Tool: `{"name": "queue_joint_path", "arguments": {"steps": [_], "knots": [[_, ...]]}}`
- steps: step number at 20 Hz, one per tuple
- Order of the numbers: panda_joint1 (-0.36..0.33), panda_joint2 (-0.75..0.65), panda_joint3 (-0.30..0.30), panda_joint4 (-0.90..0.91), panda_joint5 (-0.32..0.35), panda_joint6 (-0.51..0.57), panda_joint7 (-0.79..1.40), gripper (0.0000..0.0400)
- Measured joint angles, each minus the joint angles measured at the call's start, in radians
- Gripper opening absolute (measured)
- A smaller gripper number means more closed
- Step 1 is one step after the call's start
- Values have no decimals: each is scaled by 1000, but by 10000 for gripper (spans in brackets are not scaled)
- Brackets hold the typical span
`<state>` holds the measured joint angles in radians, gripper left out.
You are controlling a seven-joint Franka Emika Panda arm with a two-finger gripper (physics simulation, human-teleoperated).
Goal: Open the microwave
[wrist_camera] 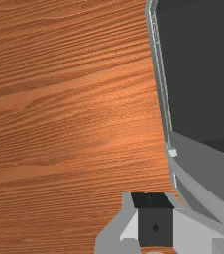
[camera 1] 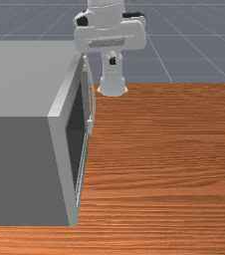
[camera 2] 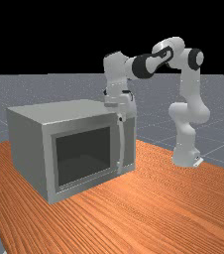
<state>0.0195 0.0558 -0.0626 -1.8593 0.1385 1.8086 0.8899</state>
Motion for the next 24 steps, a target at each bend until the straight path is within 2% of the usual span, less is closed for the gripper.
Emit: {"name": "queue_joint_path", "arguments": {"steps": [4,14,17,18,19,21,22,24], "knots": [[-1,8,9,16,-6,-26,-105,0],[9,-9,15,-15,-4,18,-91,0],[11,2,17,8,-2,-8,-84,0],[12,3,18,2,4,5,-78,0],[15,-17,19,-39,7,74,-39,0],[21,-16,19,-81,-24,134,145,0],[20,-36,27,-160,-70,245,209,0],[28,-21,26,-188,-42,260,137,0]]}}
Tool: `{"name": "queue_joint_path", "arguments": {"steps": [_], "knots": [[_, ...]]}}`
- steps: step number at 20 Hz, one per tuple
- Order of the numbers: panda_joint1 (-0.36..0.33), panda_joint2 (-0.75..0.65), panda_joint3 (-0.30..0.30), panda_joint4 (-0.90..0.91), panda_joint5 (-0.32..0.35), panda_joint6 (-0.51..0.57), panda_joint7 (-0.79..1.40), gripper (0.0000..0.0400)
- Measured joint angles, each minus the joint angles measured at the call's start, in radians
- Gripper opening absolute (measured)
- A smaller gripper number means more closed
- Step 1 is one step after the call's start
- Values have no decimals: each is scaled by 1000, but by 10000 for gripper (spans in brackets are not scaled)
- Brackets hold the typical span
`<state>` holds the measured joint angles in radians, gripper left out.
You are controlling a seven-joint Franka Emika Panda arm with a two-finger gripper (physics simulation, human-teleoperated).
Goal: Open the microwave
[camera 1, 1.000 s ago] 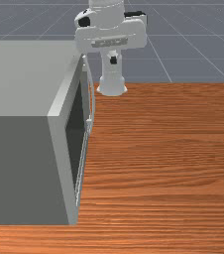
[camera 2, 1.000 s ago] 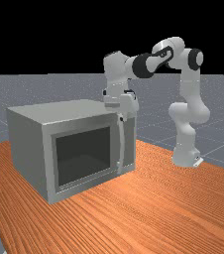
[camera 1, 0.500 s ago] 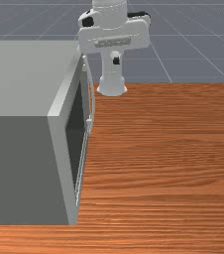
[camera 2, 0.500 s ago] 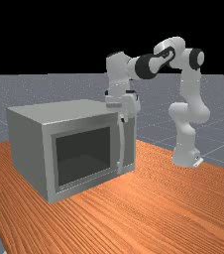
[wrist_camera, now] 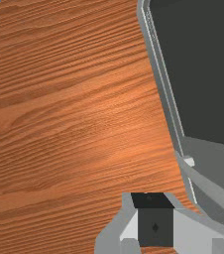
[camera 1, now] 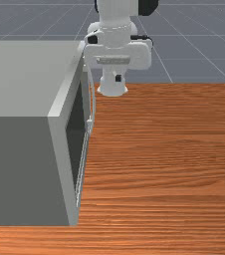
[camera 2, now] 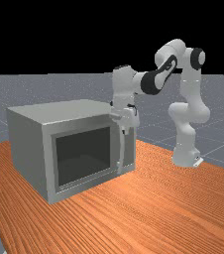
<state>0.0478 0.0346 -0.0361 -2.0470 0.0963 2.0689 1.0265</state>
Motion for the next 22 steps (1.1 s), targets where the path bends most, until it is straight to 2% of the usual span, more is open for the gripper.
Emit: {"name": "queue_joint_path", "arguments": {"steps": [1,2,3,5,6,10,11,13,14,15,18,19,22], "knots": [[2,1,1,-10,7,10,-14,0],[-3,-37,16,-96,-125,175,141,0],[1,-40,14,-102,-128,189,151,0],[11,-27,6,-70,-72,137,88,0],[12,-33,11,-91,-137,173,280,0],[20,-21,9,-117,-229,228,494,0],[25,-15,9,-117,-314,237,567,0],[34,-6,9,-116,-383,245,682,0],[38,-4,8,-117,-386,250,687,0],[45,3,5,-118,-476,262,790,0],[61,20,-1,-113,-592,257,961,0],[68,22,-5,-119,-677,268,1013,0],[83,34,-13,-115,-807,248,1174,0]]}}
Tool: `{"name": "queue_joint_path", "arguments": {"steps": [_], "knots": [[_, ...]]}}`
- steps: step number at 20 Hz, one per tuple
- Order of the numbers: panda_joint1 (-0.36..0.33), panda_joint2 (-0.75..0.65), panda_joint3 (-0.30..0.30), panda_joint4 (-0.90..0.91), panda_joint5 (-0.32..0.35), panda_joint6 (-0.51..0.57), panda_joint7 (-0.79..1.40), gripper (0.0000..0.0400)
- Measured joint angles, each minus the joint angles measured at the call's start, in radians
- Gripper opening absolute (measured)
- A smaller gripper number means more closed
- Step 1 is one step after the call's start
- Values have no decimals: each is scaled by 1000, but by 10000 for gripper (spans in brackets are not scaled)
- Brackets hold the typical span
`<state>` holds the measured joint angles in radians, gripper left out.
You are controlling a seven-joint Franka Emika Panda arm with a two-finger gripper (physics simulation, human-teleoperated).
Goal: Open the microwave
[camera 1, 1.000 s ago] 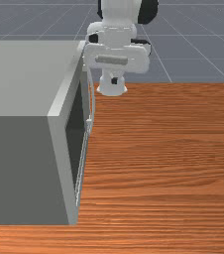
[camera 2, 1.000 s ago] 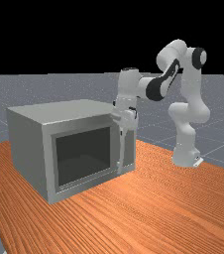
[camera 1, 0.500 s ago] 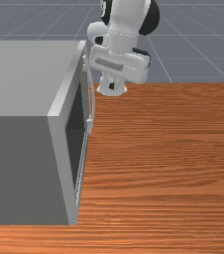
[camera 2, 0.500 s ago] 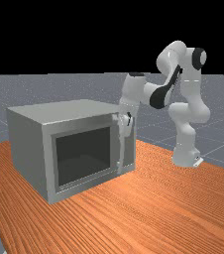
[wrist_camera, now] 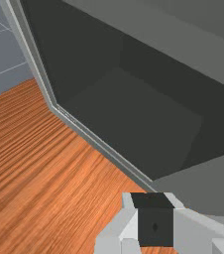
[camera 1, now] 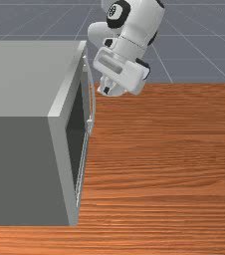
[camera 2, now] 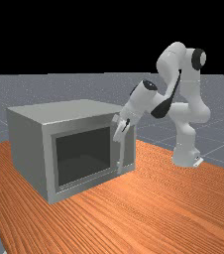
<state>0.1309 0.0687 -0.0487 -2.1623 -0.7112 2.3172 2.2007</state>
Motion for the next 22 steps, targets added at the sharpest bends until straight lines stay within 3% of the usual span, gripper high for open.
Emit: {"name": "queue_joint_path", "arguments": {"steps": [1,4,13,16,21,22], "knots": [[4,-2,-6,-7,-79,20,51,0],[17,8,-13,-2,-212,-10,200,0],[80,53,-13,-4,-522,-246,564,0],[107,82,-9,10,-594,-342,666,0],[102,68,-5,7,-553,-293,626,0],[102,54,-4,-15,-584,-268,673,0]]}}
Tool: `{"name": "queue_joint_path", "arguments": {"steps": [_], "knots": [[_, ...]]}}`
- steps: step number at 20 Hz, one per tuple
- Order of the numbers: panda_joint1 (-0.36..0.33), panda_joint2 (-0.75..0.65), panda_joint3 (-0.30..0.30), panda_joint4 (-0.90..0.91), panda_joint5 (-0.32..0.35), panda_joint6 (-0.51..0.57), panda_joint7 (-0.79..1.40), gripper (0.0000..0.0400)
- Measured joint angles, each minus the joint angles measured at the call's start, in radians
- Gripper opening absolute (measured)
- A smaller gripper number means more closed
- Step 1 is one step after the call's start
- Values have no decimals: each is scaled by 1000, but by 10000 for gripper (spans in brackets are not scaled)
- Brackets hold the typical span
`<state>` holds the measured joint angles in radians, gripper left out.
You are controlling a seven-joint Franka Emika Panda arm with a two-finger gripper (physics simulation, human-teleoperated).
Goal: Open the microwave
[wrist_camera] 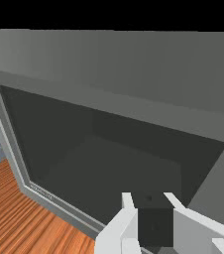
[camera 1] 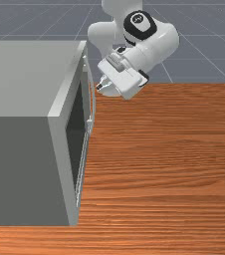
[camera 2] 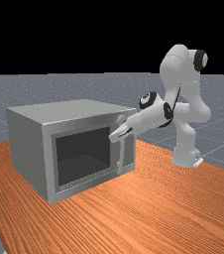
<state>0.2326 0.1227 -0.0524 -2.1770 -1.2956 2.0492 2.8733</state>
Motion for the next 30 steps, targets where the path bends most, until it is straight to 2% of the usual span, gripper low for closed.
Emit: {"name": "queue_joint_path", "arguments": {"steps": [1,2,5,6,9,10,11,15,21,22,30], "knots": [[21,32,8,34,12,-111,24,0],[41,40,11,36,-11,-196,24,0],[61,38,18,45,-15,-284,24,0],[69,20,22,6,-90,-317,24,0],[82,8,29,9,-108,-375,24,0],[94,1,35,-44,-165,-436,24,0],[103,-6,44,-73,-175,-457,24,0],[130,-7,63,-127,-190,-522,24,0],[143,-6,71,-146,-185,-552,24,0],[148,-13,75,-185,-204,-572,24,0],[165,-43,91,-262,-189,-571,24,0]]}}
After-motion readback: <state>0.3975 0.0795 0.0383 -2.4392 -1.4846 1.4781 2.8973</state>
